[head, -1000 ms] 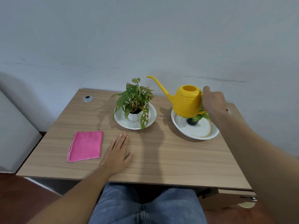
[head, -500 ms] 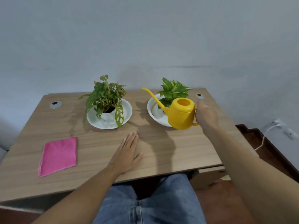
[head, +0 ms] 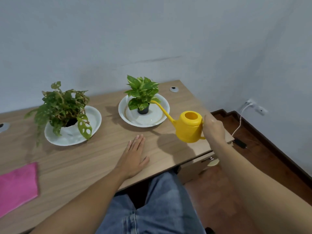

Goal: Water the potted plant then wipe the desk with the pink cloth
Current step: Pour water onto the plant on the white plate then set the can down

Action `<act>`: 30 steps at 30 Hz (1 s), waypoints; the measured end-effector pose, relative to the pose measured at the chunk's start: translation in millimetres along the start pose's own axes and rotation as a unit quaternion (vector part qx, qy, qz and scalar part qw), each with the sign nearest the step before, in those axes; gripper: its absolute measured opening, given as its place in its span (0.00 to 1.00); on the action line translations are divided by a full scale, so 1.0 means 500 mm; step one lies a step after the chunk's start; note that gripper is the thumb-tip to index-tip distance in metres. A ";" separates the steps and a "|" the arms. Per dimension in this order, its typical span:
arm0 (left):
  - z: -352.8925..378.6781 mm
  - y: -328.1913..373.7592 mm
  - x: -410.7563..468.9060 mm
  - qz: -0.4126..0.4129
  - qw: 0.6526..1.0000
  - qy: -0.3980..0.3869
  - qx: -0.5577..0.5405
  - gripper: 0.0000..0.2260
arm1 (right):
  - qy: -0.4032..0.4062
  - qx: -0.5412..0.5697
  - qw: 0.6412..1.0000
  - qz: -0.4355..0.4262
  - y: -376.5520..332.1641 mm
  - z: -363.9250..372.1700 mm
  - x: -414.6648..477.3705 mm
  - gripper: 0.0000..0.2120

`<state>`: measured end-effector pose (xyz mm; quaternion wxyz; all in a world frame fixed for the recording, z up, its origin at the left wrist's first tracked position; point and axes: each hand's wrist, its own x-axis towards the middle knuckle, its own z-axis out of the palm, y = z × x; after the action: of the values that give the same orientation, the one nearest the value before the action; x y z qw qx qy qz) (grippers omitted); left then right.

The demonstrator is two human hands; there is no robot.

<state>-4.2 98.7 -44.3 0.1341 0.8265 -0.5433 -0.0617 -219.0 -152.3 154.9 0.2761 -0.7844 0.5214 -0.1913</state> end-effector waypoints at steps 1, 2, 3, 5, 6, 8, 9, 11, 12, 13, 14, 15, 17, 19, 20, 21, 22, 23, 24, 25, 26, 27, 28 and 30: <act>0.002 0.007 0.007 0.002 1.000 -0.002 0.001 0.39 | 0.006 0.028 0.999 0.024 0.009 -0.006 0.001 0.18; 0.005 0.016 0.018 0.005 1.000 -0.008 0.004 0.39 | 0.014 0.049 0.998 0.047 0.018 -0.013 0.003 0.21; 0.007 0.025 0.028 0.008 1.000 -0.011 0.008 0.40 | 0.023 0.068 0.995 0.062 0.029 -0.016 0.007 0.23; 0.009 0.038 0.045 0.009 1.000 -0.012 0.014 0.40 | 0.044 0.098 0.989 0.102 0.053 -0.019 0.012 0.24; 0.010 0.042 0.052 0.006 1.000 -0.015 0.016 0.40 | 0.050 0.104 0.986 0.119 0.066 -0.019 0.018 0.25; 0.013 0.046 0.061 -0.001 1.000 -0.019 0.023 0.40 | 0.055 0.100 0.983 0.142 0.086 -0.017 0.031 0.26; 0.016 0.046 0.063 -0.002 0.999 -0.020 0.027 0.40 | 0.056 0.095 0.982 0.150 0.095 -0.015 0.038 0.26; 0.017 0.045 0.064 -0.002 0.999 -0.020 0.034 0.39 | 0.059 0.105 0.978 0.171 0.110 -0.010 0.050 0.24; 0.015 0.045 0.062 0.000 0.999 -0.015 0.036 0.39 | 0.060 0.116 0.975 0.182 0.116 -0.009 0.054 0.23; 0.015 0.046 0.062 0.001 0.999 -0.012 0.037 0.39 | 0.055 0.127 0.972 0.191 0.125 -0.005 0.059 0.23; 0.016 0.046 0.063 0.000 0.999 -0.010 0.036 0.39 | 0.047 0.134 0.969 0.202 0.133 -0.001 0.063 0.22; 0.016 0.046 0.062 0.000 0.999 -0.009 0.036 0.38 | 0.043 0.143 0.967 0.208 0.140 0.003 0.067 0.22; 0.017 0.046 0.060 -0.001 0.999 -0.007 0.038 0.38 | 0.040 0.155 0.964 0.211 0.151 0.013 0.072 0.20; 0.018 0.045 0.059 -0.001 0.999 -0.004 0.040 0.38 | 0.038 0.154 0.966 0.204 0.156 0.024 0.080 0.18; 0.017 0.045 0.059 -0.001 0.999 -0.003 0.040 0.38 | 0.042 0.140 0.969 0.198 0.154 0.025 0.082 0.18; 0.016 0.045 0.059 -0.001 0.999 -0.003 0.039 0.38 | 0.046 0.145 0.967 0.203 0.154 0.028 0.083 0.18; 0.016 0.045 0.059 -0.001 0.999 -0.003 0.037 0.38 | 0.042 0.159 0.964 0.209 0.152 0.028 0.083 0.18; 0.016 0.046 0.060 -0.002 0.999 -0.003 0.036 0.38 | 0.046 0.169 0.962 0.209 0.156 0.029 0.087 0.19; 0.017 0.046 0.059 -0.003 0.999 -0.003 0.037 0.38 | 0.047 0.171 0.960 0.216 0.158 0.031 0.089 0.19; 0.017 0.047 0.059 -0.003 0.999 -0.001 0.037 0.38 | 0.049 0.177 0.957 0.224 0.158 0.033 0.092 0.20; 0.017 0.047 0.059 -0.003 0.999 -0.001 0.037 0.37 | 0.043 0.183 0.955 0.229 0.157 0.035 0.095 0.22; 0.018 0.047 0.059 -0.004 0.999 -0.001 0.037 0.37 | 0.034 0.190 0.954 0.229 0.160 0.041 0.099 0.24; 0.018 0.047 0.060 -0.005 0.999 0.000 0.035 0.37 | 0.022 0.193 0.954 0.229 0.162 0.046 0.102 0.26; 0.017 0.046 0.060 -0.006 0.999 0.000 0.034 0.37 | -0.002 0.192 0.955 0.227 0.176 0.056 0.108 0.25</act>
<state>-14.4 61.5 -44.6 0.1052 0.8337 -0.5403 -0.0442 -244.6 -222.5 78.2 0.4586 -0.5780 0.6388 -0.2183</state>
